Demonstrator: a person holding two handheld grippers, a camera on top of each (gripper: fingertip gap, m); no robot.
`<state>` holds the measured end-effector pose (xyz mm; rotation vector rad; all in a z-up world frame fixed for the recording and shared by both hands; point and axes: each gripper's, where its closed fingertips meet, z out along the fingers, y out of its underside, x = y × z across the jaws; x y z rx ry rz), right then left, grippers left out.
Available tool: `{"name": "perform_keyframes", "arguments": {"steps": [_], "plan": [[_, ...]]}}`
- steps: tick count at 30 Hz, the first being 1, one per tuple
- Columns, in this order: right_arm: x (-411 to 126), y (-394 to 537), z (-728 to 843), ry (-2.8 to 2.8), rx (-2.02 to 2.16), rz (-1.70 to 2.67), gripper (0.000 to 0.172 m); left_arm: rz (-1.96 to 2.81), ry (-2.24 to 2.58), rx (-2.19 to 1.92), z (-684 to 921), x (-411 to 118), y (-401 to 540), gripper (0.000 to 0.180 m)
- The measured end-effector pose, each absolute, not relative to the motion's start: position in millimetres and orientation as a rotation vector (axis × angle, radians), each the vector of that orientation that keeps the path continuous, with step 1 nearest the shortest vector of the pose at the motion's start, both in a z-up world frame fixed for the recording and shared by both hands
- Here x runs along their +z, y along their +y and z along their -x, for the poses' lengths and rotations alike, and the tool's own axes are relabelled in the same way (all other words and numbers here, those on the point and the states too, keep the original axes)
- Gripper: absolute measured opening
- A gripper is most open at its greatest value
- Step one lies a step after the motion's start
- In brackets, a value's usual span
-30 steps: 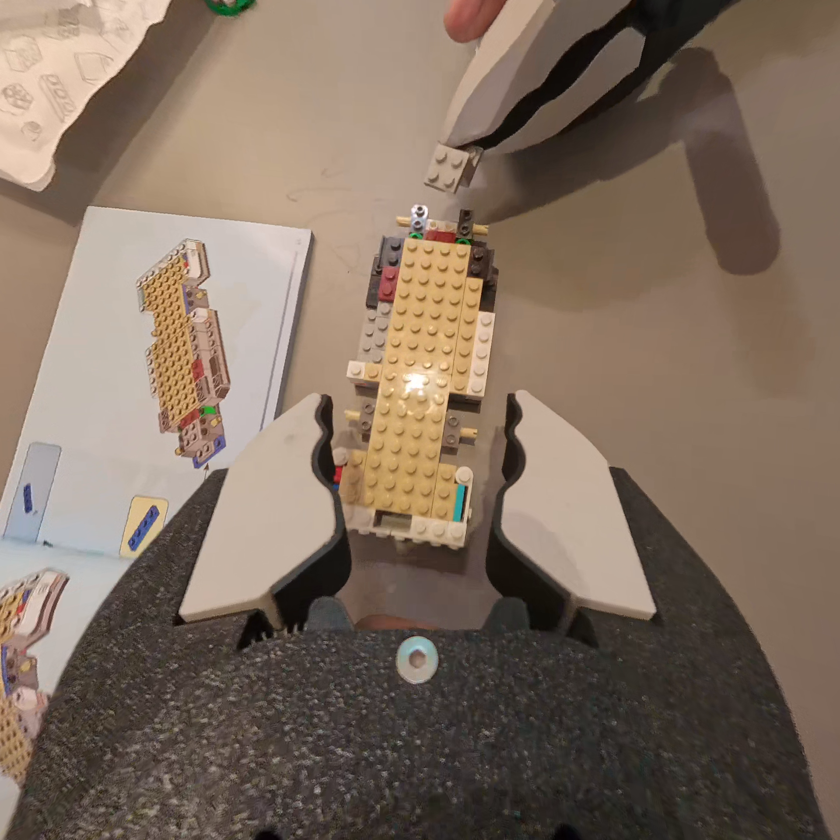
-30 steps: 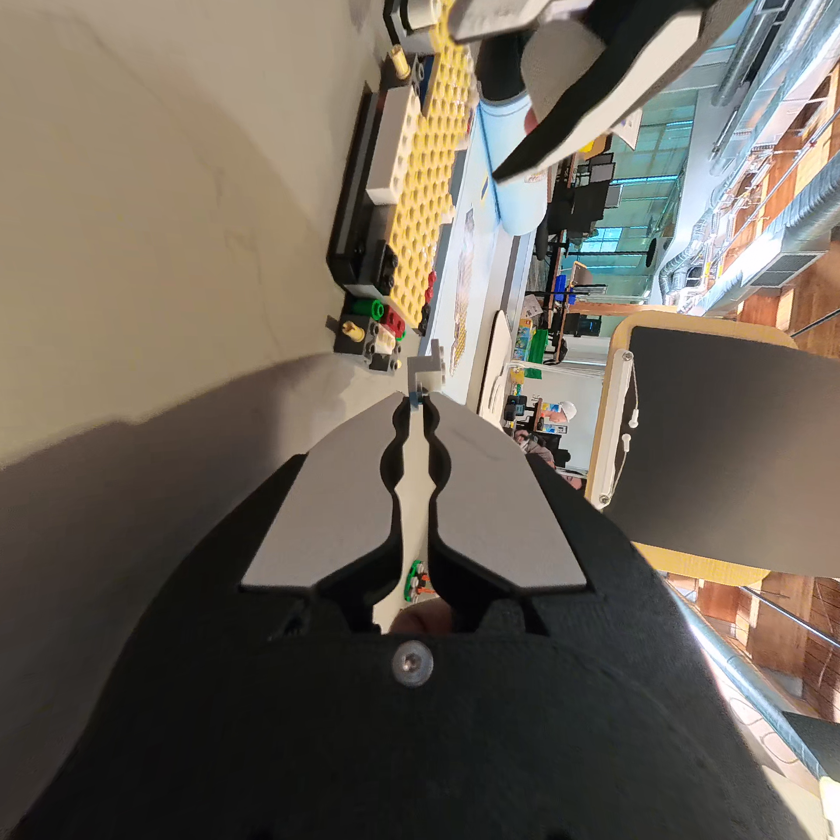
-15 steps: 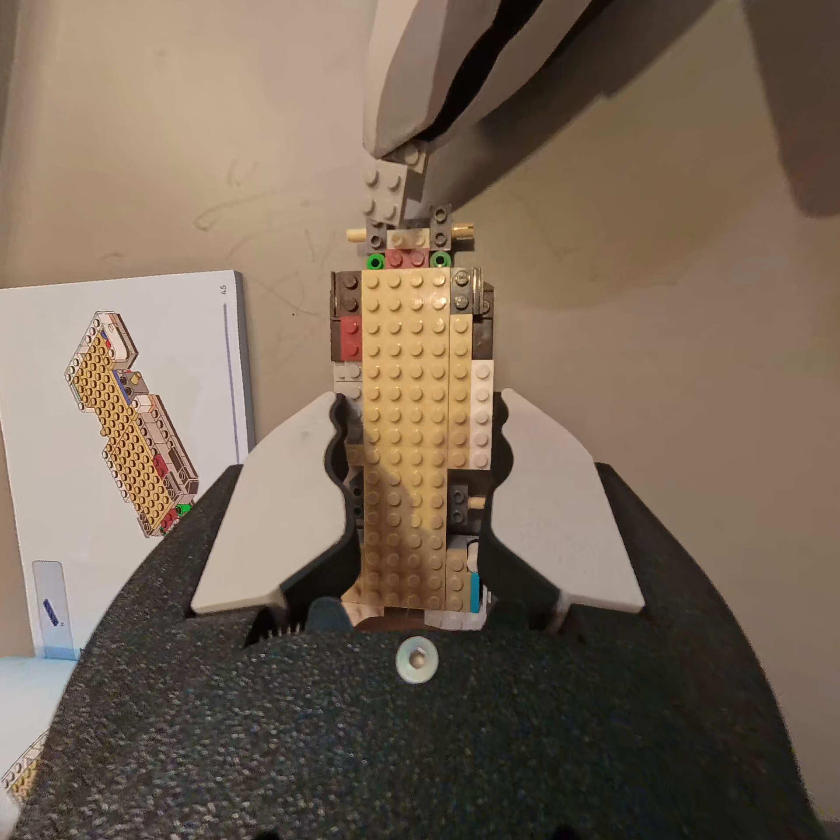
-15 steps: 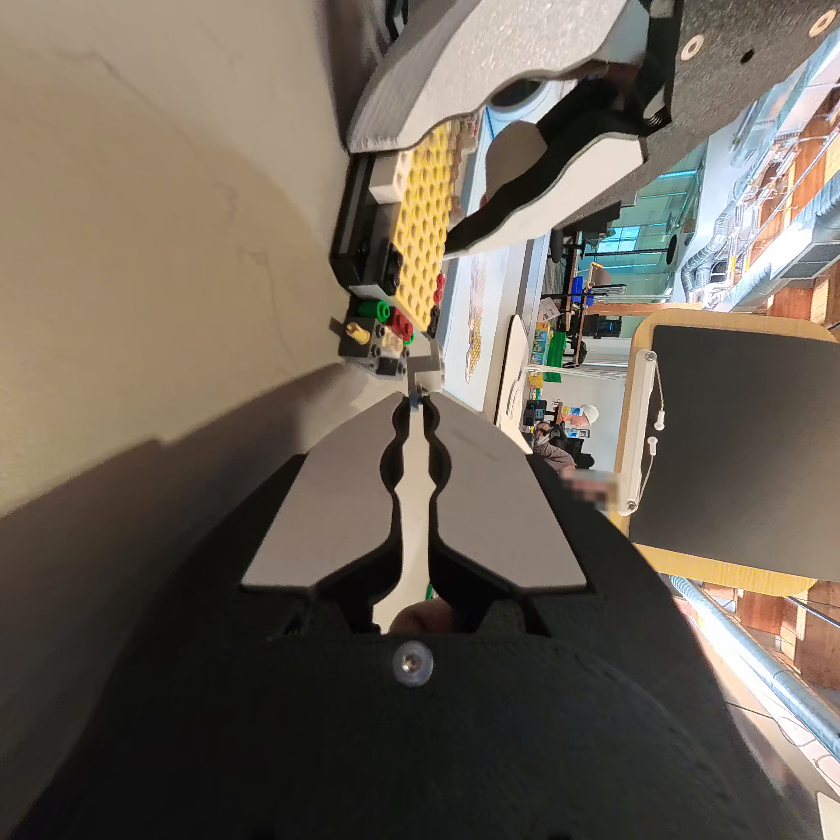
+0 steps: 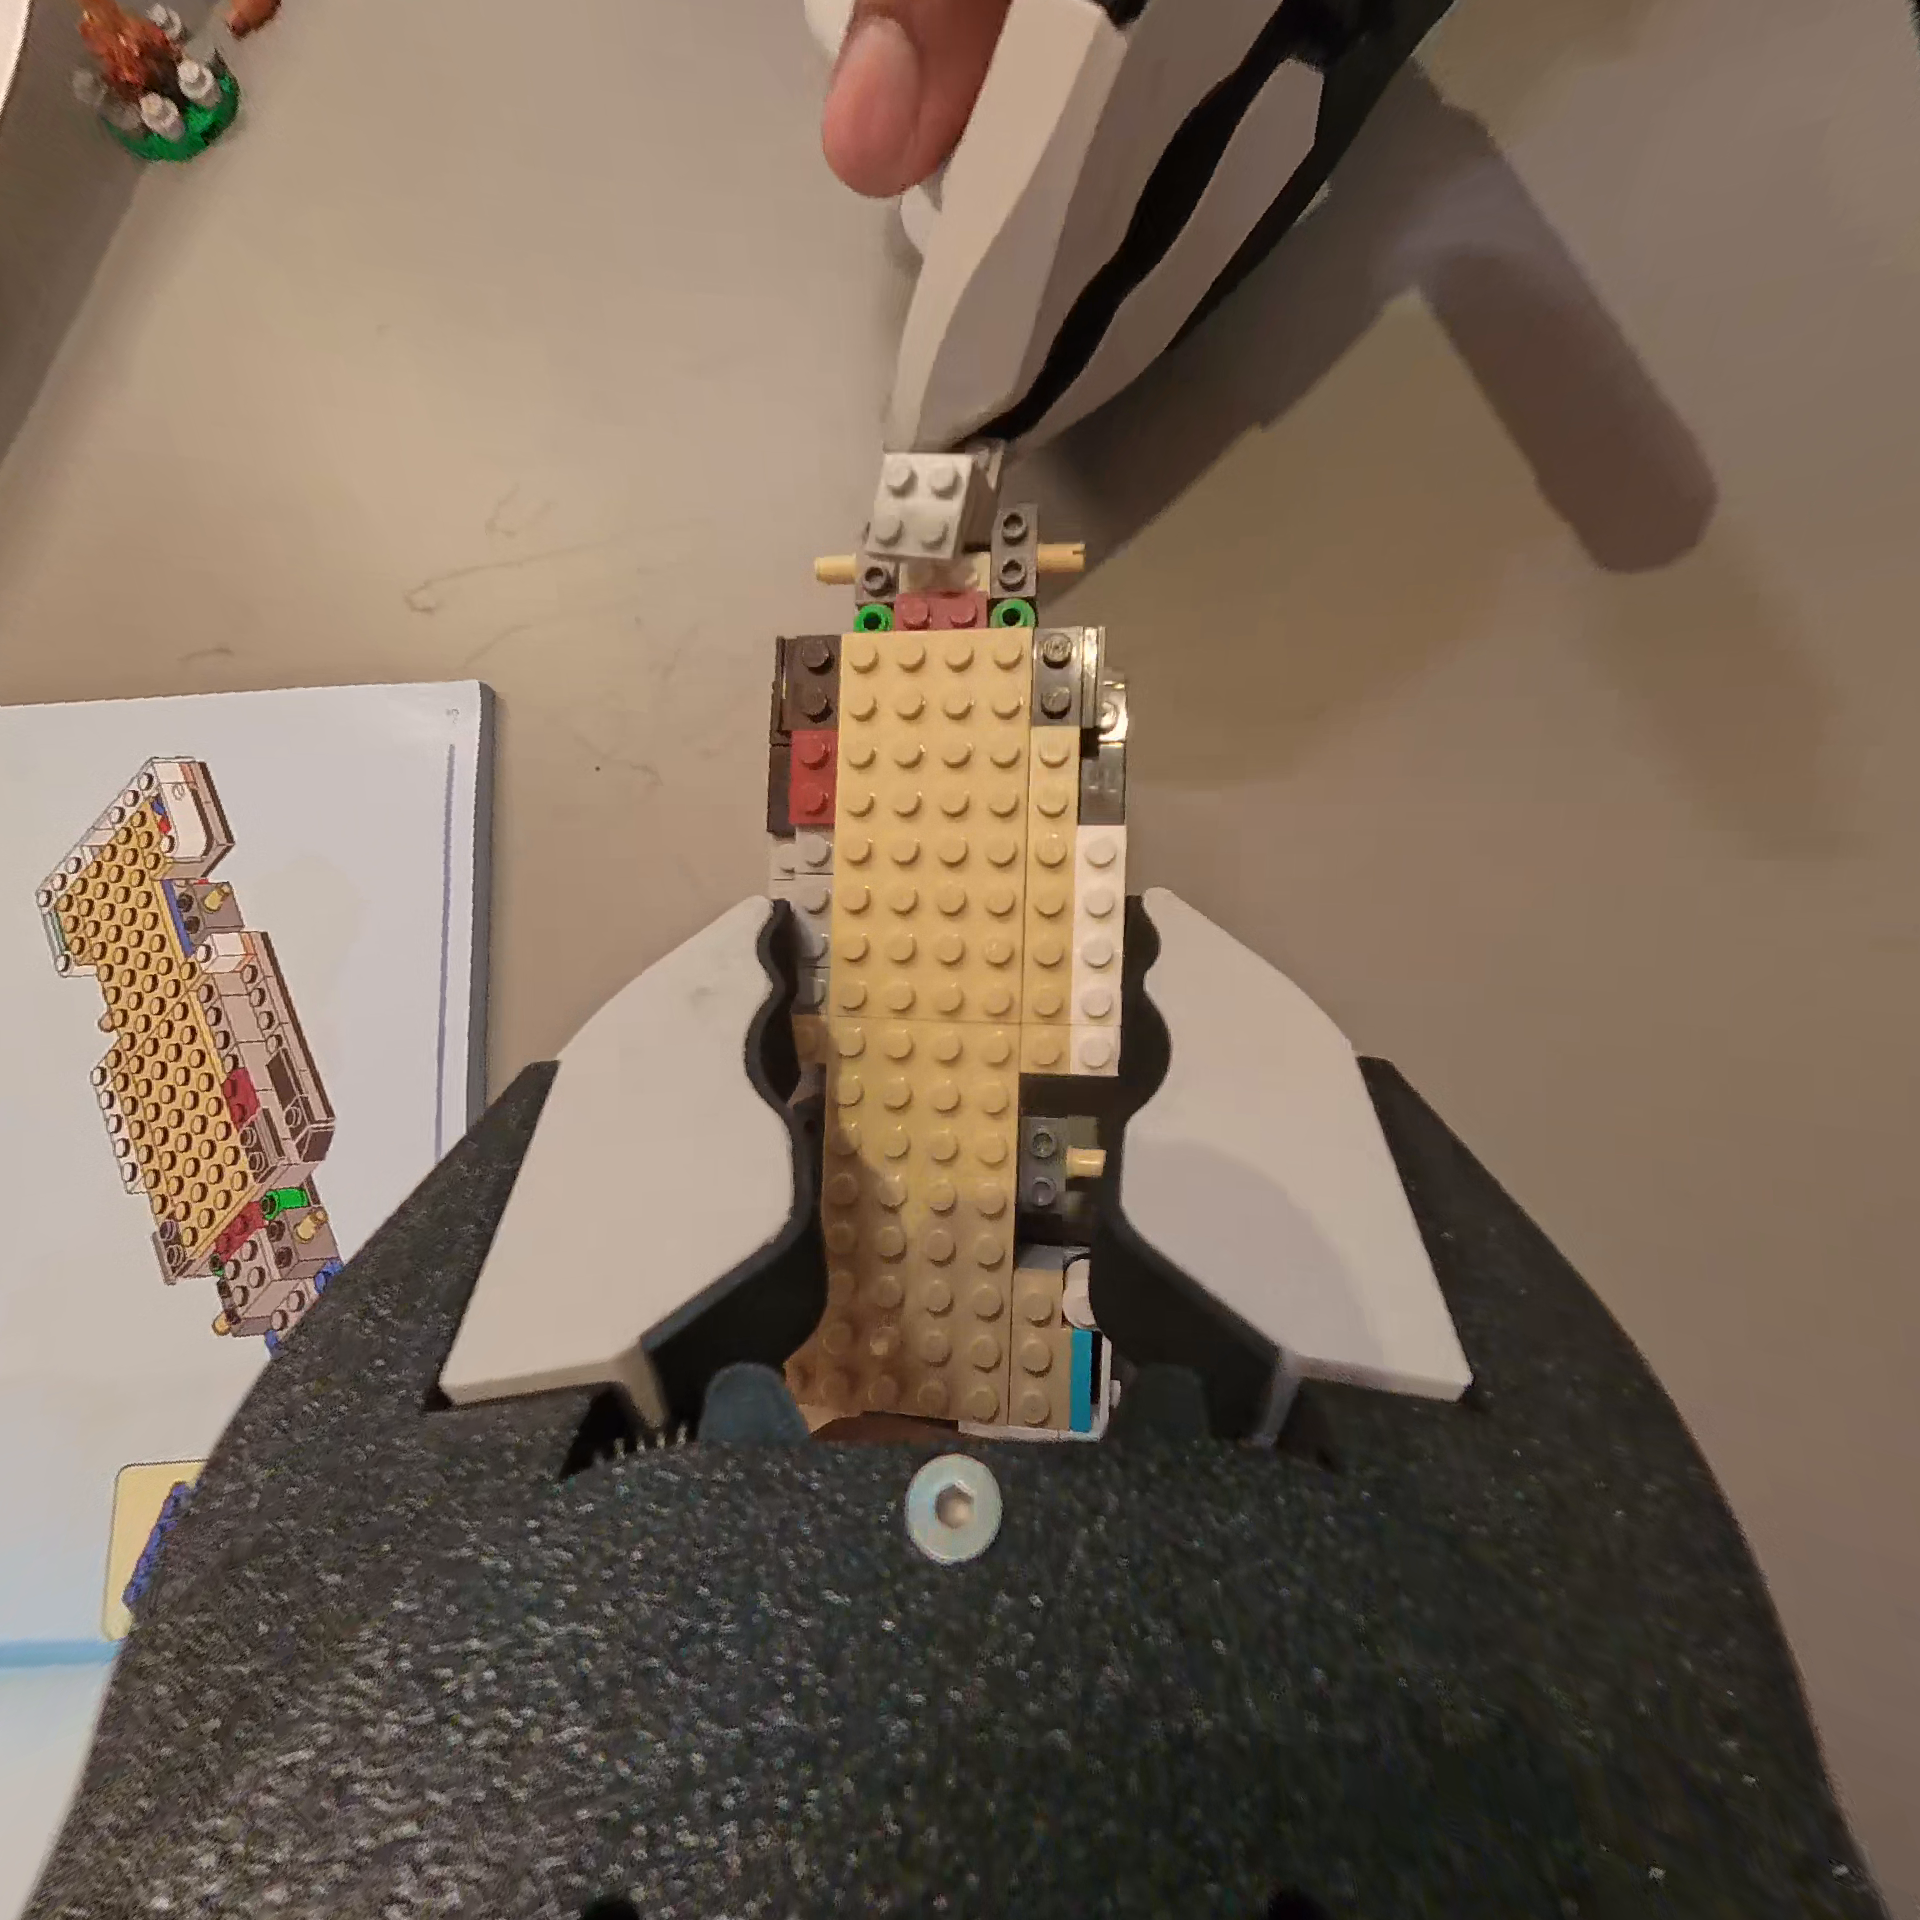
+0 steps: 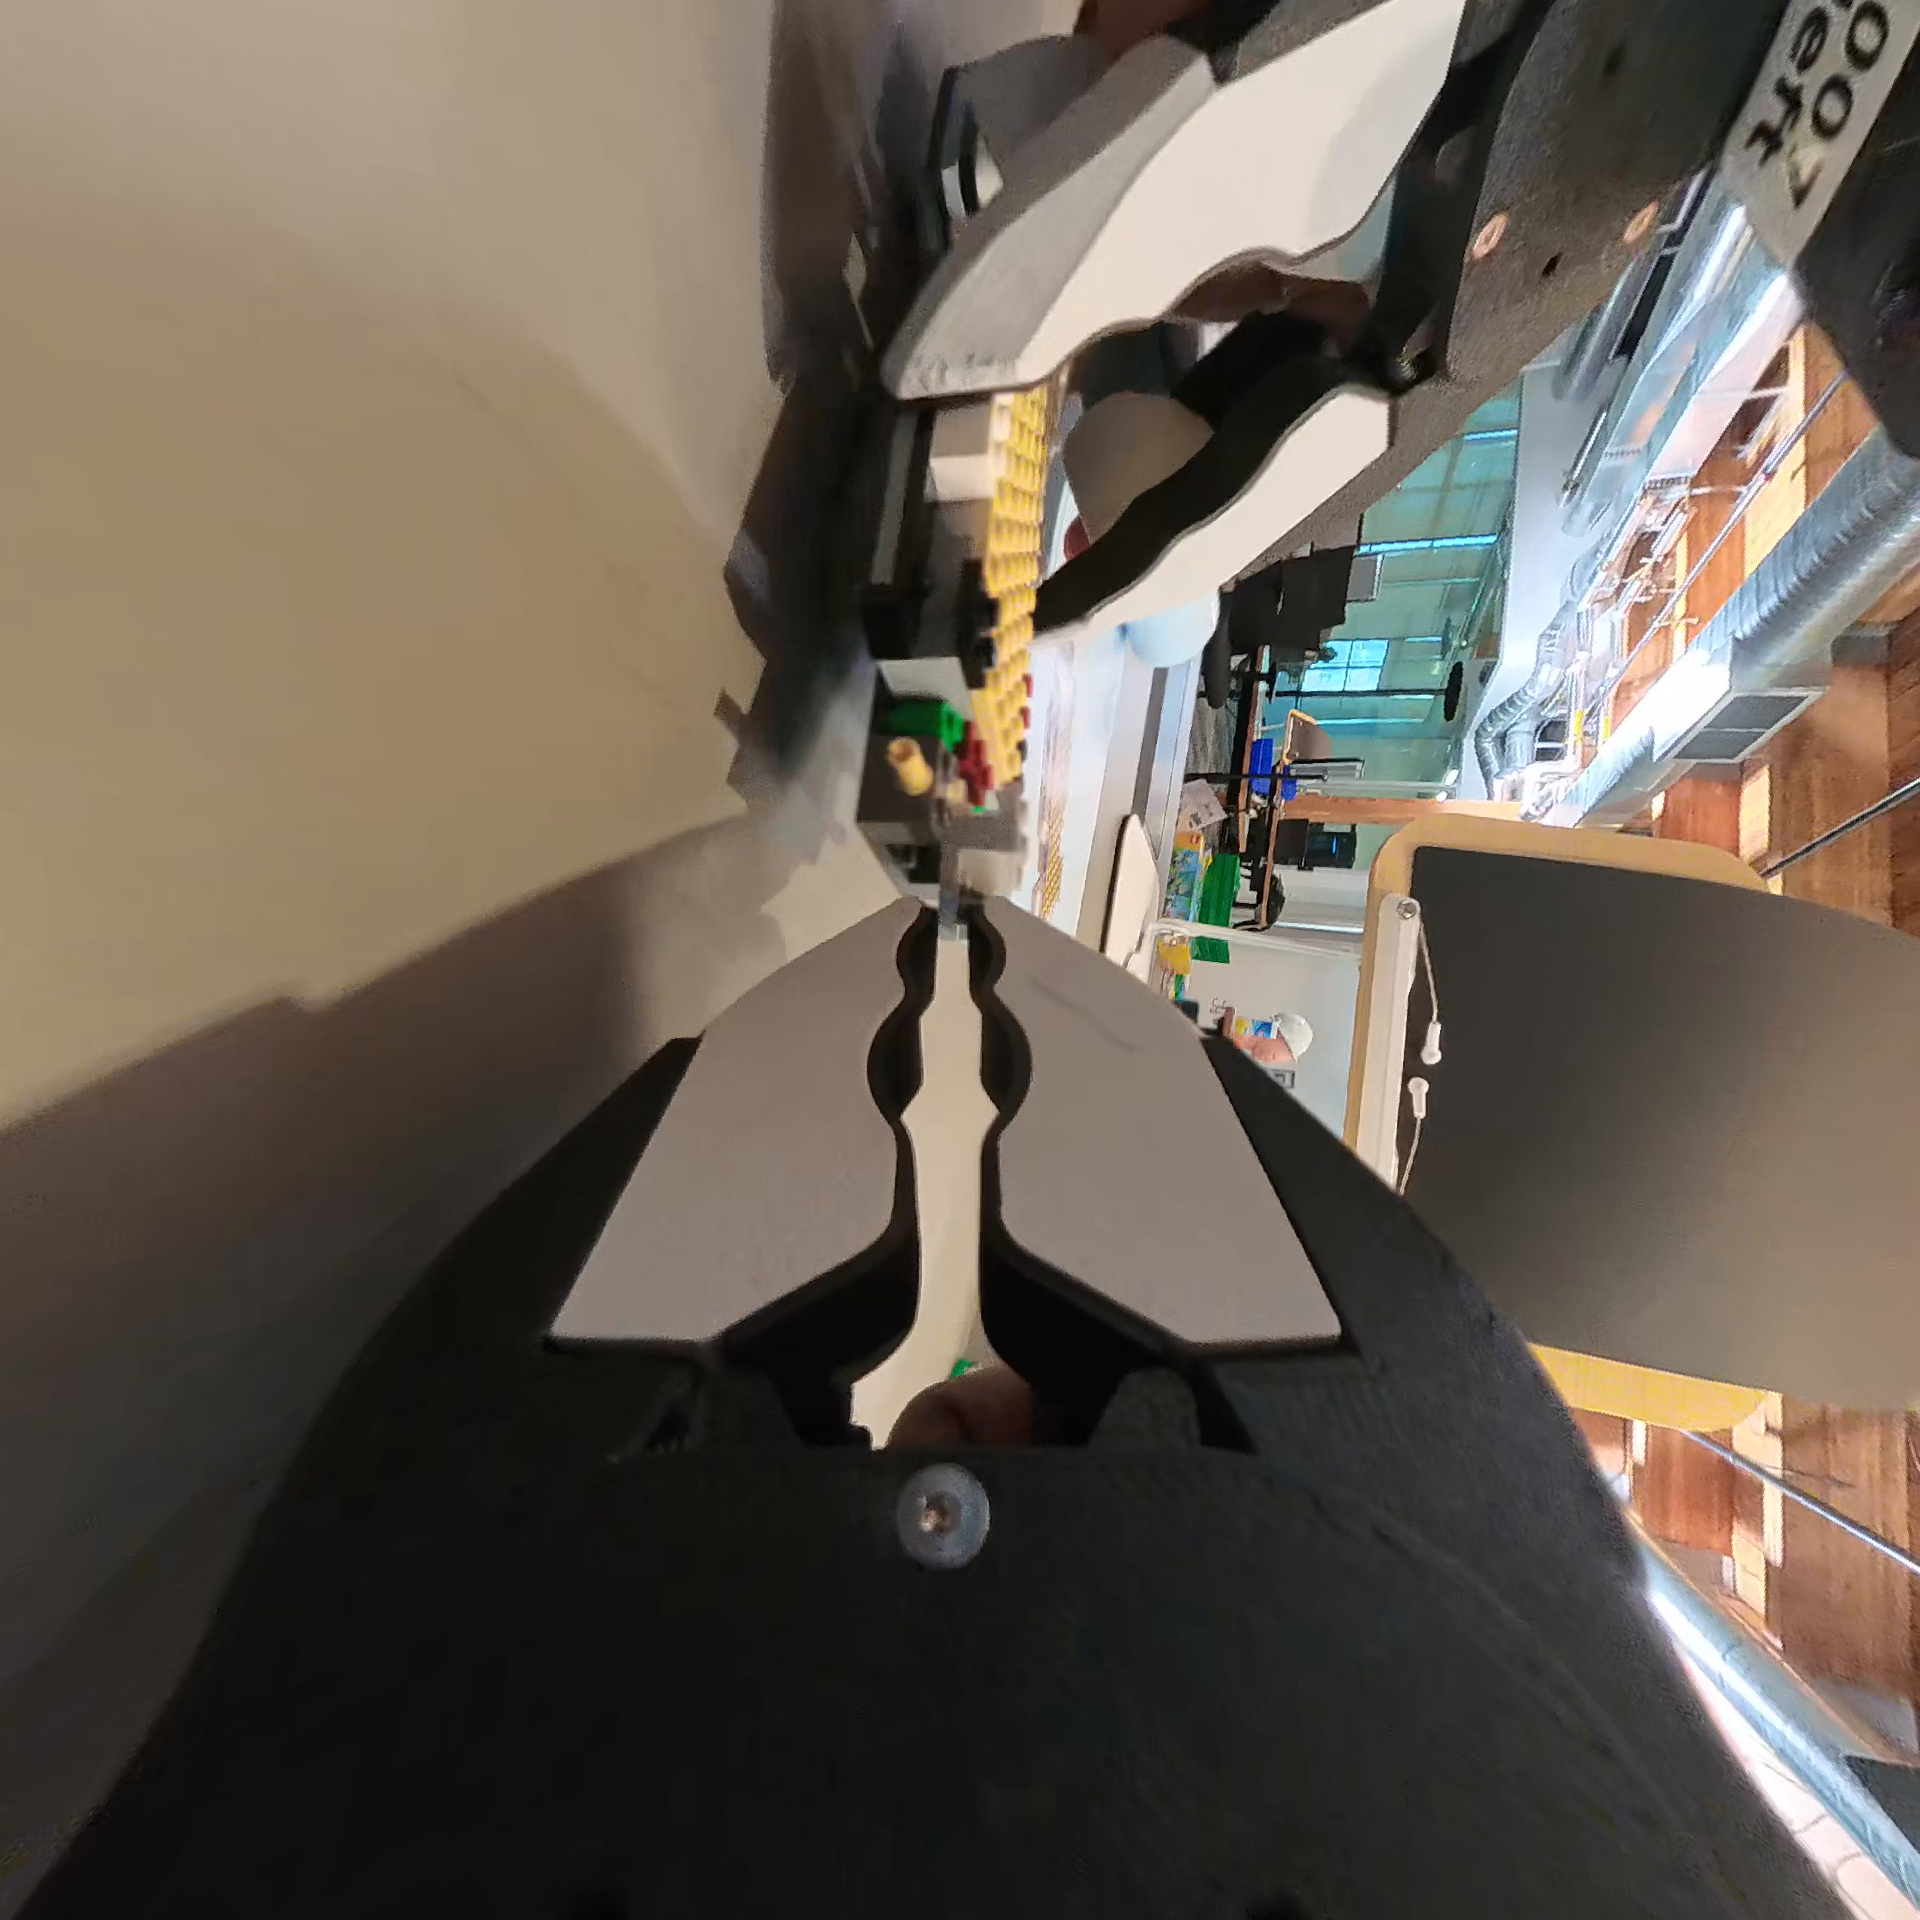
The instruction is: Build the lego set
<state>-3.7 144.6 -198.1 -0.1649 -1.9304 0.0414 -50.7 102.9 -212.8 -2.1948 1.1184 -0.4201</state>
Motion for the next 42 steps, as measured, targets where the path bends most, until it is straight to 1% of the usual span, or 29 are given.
{"name": "perform_keyframes", "arguments": {"steps": [1,13,23,29,30,34,42], "plan": [[-196.6,142.3,3.2,-1.923,0.052,0.157,0.006,2.177,1.121,-0.432,49.7,-210.6,101.6,0.06],[-187.5,132.8,0.9,-1.885,0.073,0.074,0.006,2.093,1.147,-0.49,44.7,-203.8,95.1,0.059],[-188.3,132.8,0.1,-1.844,-0.087,-0.082,0.005,2.071,1.142,-0.515,44.7,-201.5,94.4,0.058],[-187.9,132.9,0.5,-1.847,-0.066,-0.066,0.006,2.057,1.142,-0.513,44.8,-199.8,94.6,0.058],[-187.5,133.1,0.5,-1.848,-0.06,-0.06,0.007,2.054,1.141,-0.514,44.8,-199.4,94.8,0.058],[-183.8,133.5,0.4,-1.848,-0.033,-0.035,0.019,2.041,1.135,-0.525,44.4,-197.3,94.8,0.058],[-175.3,134.1,0.6,-1.849,0.072,0.05,0.033,2.023,1.123,-0.535,46.3,-193.8,94.6,0.057]]}}
